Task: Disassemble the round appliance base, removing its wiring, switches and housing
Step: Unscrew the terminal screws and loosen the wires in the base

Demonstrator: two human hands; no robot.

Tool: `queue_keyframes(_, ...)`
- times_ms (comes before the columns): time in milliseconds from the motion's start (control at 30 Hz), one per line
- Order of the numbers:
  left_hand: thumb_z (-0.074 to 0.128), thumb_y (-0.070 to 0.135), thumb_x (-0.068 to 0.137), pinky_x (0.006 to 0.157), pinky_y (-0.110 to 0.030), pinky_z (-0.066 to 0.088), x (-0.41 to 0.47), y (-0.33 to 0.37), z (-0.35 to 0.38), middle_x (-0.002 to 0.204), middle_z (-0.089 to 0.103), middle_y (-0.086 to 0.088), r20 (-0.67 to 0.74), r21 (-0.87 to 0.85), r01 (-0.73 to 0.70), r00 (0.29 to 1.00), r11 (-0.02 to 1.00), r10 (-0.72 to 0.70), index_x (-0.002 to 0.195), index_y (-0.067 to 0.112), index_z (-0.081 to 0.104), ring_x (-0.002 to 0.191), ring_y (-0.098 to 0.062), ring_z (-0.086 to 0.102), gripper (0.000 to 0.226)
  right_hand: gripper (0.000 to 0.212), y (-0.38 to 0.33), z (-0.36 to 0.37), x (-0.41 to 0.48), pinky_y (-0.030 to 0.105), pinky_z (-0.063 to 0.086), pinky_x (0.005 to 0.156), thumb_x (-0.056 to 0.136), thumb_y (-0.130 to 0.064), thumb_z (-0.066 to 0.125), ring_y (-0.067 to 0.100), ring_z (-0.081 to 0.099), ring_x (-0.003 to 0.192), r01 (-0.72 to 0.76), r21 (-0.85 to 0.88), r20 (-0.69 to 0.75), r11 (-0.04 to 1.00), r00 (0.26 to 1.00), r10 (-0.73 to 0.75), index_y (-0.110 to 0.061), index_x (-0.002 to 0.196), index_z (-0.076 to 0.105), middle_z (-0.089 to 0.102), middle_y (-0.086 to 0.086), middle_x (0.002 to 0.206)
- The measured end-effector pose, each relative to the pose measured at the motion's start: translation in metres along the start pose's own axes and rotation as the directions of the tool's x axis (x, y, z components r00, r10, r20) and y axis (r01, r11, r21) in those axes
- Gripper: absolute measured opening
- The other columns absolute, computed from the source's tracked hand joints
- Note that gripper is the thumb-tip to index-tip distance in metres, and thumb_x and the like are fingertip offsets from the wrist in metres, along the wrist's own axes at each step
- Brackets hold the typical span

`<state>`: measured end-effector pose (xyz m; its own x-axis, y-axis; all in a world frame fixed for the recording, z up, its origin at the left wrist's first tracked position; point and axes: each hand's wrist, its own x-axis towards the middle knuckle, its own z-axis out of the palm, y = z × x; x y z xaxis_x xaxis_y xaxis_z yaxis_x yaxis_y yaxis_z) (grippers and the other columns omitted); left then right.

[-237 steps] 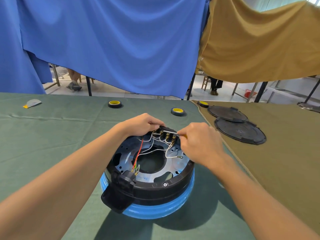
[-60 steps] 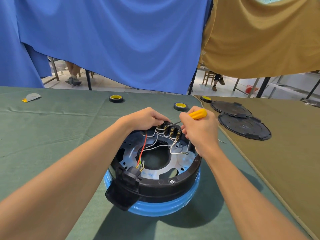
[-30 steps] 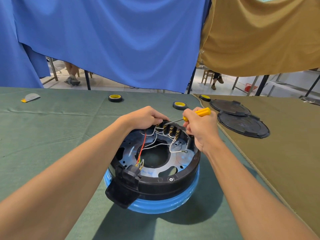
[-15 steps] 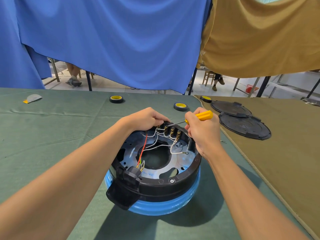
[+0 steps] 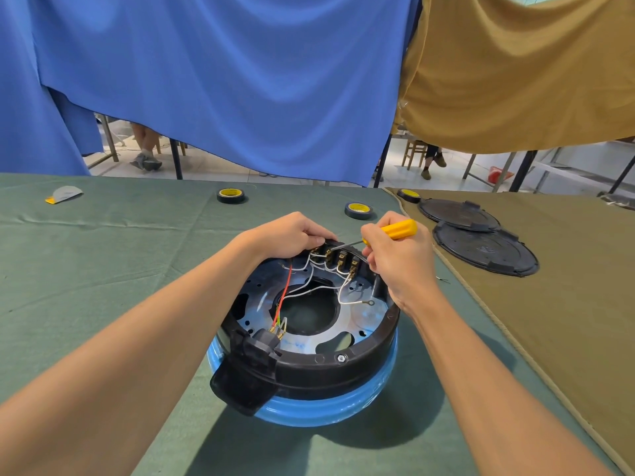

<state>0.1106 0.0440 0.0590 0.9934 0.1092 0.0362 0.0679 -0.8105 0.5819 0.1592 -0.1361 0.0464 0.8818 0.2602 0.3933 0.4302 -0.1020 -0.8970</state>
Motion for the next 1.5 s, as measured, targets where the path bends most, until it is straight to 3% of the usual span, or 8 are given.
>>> queue_keyframes(400, 0.045, 0.010, 0.102, 0.090, -0.019, 0.035, 0.001, -0.001, 0.000, 0.123, 0.064, 0.008, 0.010, 0.001, -0.016, 1.000, 1.000, 0.016, 0.129, 0.021, 0.063, 0.103, -0.006, 0.056, 0.035, 0.025, -0.017, -0.001, 0.031, 0.019, 0.027, 0.036, 0.078, -0.001, 0.058, 0.010, 0.039, 0.035, -0.344, 0.156, 0.125, 0.926, 0.937, 0.327, -0.009, 0.056, 0.051, 0.045, 0.008, 0.049)
queue_keyframes(567, 0.045, 0.008, 0.101, 0.062, -0.001, 0.037, 0.002, -0.003, 0.001, 0.109, 0.066, 0.010, -0.019, -0.016, -0.039, 0.999, 0.999, 0.039, 0.126, 0.020, 0.065, 0.064, 0.017, 0.054, 0.034, 0.023, -0.014, 0.000, 0.043, 0.017, 0.022, 0.036, 0.078, 0.001, 0.056, 0.008, 0.034, 0.035, -0.498, 0.200, 0.174, 0.844, 0.866, 0.469, -0.009, 0.059, 0.047, 0.040, 0.005, 0.050)
queue_keyframes(700, 0.046, 0.010, 0.101, 0.054, -0.010, 0.035, 0.003, -0.005, 0.002, 0.103, 0.072, 0.003, -0.025, -0.011, -0.034, 0.999, 0.999, 0.034, 0.124, 0.022, 0.067, 0.052, 0.000, 0.047, 0.033, 0.028, -0.007, 0.003, 0.031, 0.021, 0.028, 0.039, 0.078, -0.003, 0.059, 0.013, 0.042, 0.039, -0.338, 0.223, 0.072, 0.914, 0.941, 0.330, -0.012, 0.053, 0.049, 0.044, 0.004, 0.047)
queue_keyframes(967, 0.046, 0.009, 0.101, 0.083, -0.021, 0.043, 0.000, -0.002, 0.001, 0.106, 0.068, 0.009, -0.011, -0.017, -0.016, 1.000, 1.000, 0.015, 0.126, 0.019, 0.066, 0.093, -0.009, 0.059, 0.033, 0.026, -0.007, 0.004, 0.010, 0.032, 0.042, 0.054, 0.076, -0.013, 0.060, 0.043, 0.053, 0.060, 0.106, -0.077, -0.010, 0.991, 0.994, -0.107, 0.009, 0.065, 0.052, 0.055, 0.028, 0.062)
queue_keyframes(1167, 0.046, 0.009, 0.101, 0.055, -0.003, 0.034, 0.000, -0.001, 0.001, 0.084, 0.066, 0.024, -0.026, -0.007, -0.017, 1.000, 1.000, 0.017, 0.125, 0.020, 0.066, 0.057, 0.012, 0.053, 0.033, 0.025, -0.010, 0.004, 0.022, 0.025, 0.029, 0.042, 0.080, -0.004, 0.058, 0.015, 0.043, 0.041, -0.185, 0.128, 0.091, 0.974, 0.980, 0.174, -0.001, 0.058, 0.046, 0.040, 0.016, 0.053)
queue_keyframes(1267, 0.045, 0.009, 0.101, 0.069, -0.005, 0.037, -0.002, 0.001, 0.001, 0.098, 0.065, 0.018, -0.017, 0.001, -0.024, 1.000, 1.000, 0.024, 0.127, 0.020, 0.065, 0.080, 0.008, 0.059, 0.034, 0.032, -0.013, 0.006, 0.030, 0.017, 0.021, 0.040, 0.080, 0.002, 0.054, 0.010, 0.034, 0.036, -0.367, 0.246, 0.125, 0.897, 0.930, 0.346, -0.013, 0.055, 0.042, 0.035, 0.004, 0.048)
queue_keyframes(1333, 0.045, 0.009, 0.102, 0.084, -0.015, 0.038, -0.002, 0.001, 0.000, 0.112, 0.065, 0.010, -0.003, 0.013, -0.023, 1.000, 1.000, 0.023, 0.128, 0.021, 0.063, 0.093, -0.001, 0.059, 0.034, 0.032, -0.014, 0.008, 0.032, 0.017, 0.019, 0.040, 0.080, 0.002, 0.053, 0.009, 0.032, 0.035, -0.399, 0.261, 0.123, 0.879, 0.917, 0.379, -0.014, 0.056, 0.041, 0.034, 0.002, 0.047)
queue_keyframes(1500, 0.046, 0.010, 0.101, 0.067, -0.003, 0.036, 0.000, -0.001, 0.000, 0.109, 0.064, 0.013, -0.018, 0.016, -0.027, 0.999, 1.000, 0.027, 0.127, 0.021, 0.065, 0.073, 0.013, 0.054, 0.034, 0.031, -0.009, 0.007, 0.024, 0.021, 0.028, 0.041, 0.081, -0.004, 0.057, 0.015, 0.041, 0.043, -0.245, 0.202, 0.059, 0.948, 0.970, 0.238, -0.014, 0.054, 0.045, 0.042, 0.007, 0.052)
